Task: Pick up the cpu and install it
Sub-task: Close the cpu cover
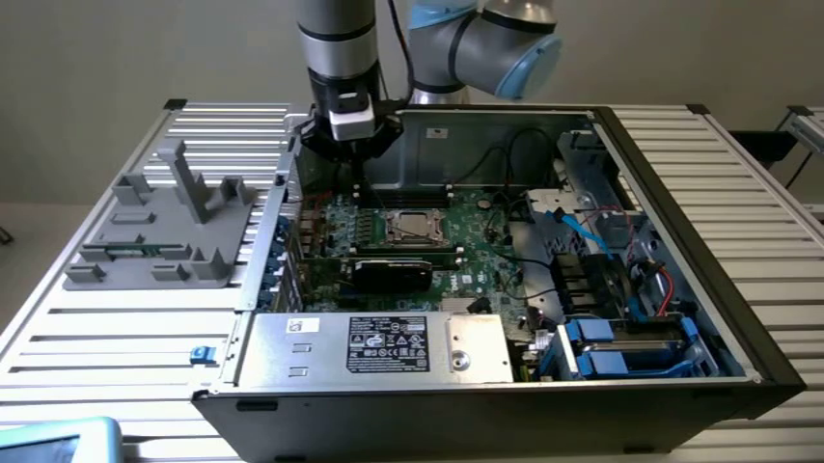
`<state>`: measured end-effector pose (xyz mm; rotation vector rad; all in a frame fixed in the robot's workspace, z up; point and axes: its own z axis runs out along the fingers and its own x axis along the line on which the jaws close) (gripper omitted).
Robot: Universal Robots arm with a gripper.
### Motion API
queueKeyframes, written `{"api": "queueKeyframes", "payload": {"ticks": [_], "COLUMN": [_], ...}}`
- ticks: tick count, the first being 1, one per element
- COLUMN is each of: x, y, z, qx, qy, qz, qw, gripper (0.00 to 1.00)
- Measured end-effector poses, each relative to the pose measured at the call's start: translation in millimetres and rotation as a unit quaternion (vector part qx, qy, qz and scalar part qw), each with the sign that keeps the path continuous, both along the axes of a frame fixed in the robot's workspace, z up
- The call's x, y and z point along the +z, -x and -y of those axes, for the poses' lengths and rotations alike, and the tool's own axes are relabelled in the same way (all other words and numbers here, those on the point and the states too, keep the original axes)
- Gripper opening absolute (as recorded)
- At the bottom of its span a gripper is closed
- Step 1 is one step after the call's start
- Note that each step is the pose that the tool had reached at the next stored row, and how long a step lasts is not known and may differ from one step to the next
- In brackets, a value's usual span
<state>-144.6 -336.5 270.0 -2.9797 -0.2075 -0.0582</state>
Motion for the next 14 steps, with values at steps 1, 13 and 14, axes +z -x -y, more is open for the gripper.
{"api": "queueKeyframes", "payload": {"ticks": [1,13,14], "x": [-1.1,-13.7,-14.0], "y": [0.2,0.4,-0.2], "z": [0.0,-0.7,-0.7], "qx": [-0.002,-0.019,-0.021], "qy": [-0.0001,-0.0190,-0.0216], "qz": [-0.0003,-0.0010,-0.0010], "qw": [1.0000,0.9996,0.9996], "gripper": [0.12,0.12,0.12]}}
